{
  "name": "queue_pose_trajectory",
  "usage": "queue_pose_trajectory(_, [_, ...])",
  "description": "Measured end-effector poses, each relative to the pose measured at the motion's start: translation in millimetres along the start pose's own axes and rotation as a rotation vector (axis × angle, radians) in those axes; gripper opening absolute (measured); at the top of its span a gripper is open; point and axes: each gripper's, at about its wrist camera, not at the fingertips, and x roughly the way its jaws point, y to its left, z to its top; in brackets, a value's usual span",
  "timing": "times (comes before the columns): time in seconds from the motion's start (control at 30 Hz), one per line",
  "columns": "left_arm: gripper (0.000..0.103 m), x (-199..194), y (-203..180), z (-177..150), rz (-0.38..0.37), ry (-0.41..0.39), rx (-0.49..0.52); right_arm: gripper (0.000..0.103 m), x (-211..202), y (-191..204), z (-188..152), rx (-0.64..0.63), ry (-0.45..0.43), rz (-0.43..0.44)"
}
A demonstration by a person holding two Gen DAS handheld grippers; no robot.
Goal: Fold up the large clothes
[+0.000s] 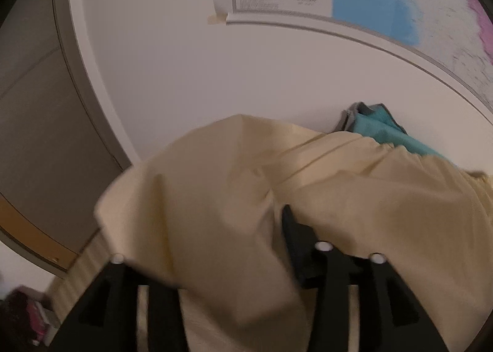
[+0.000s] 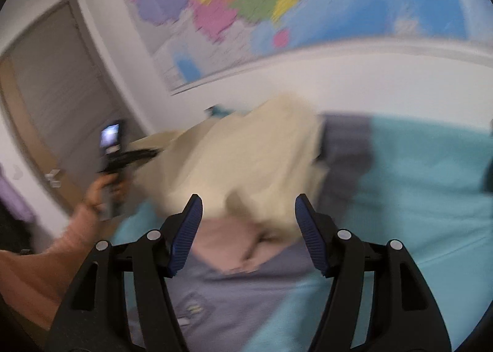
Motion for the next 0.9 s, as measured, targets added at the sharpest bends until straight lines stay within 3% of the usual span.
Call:
queue_pose_trajectory(0.13, [0.058,-38,-2,-13,-0.022,-0.057,0.022,0.067,20,-25,-4,0.062,0.063,-0.008])
queue_pose_trajectory(0.27, [0.058,-58,-18,-25,-0.012,-0.101,0.058,0.027,45,-20,-5,0.050,0.144,0.075])
queue_pose_trajectory(0.37, [0.064,-81,-34,-35,-0.019,-0.168,0.102,0.015,49,-15,-11,0.028,0.168,0.090])
queue_pose_trajectory(0.63, [0.067,-105,-77,-51,-0.082,-0.249,0.210,0.007,46,-5,-14,0.004,0.202,0.096])
queue_pose_trajectory(0.9, [0.067,-88,-92,-58,-0.128,-0.184,0.218,0.006,58,0,-31,-0.007,0.307,0.072])
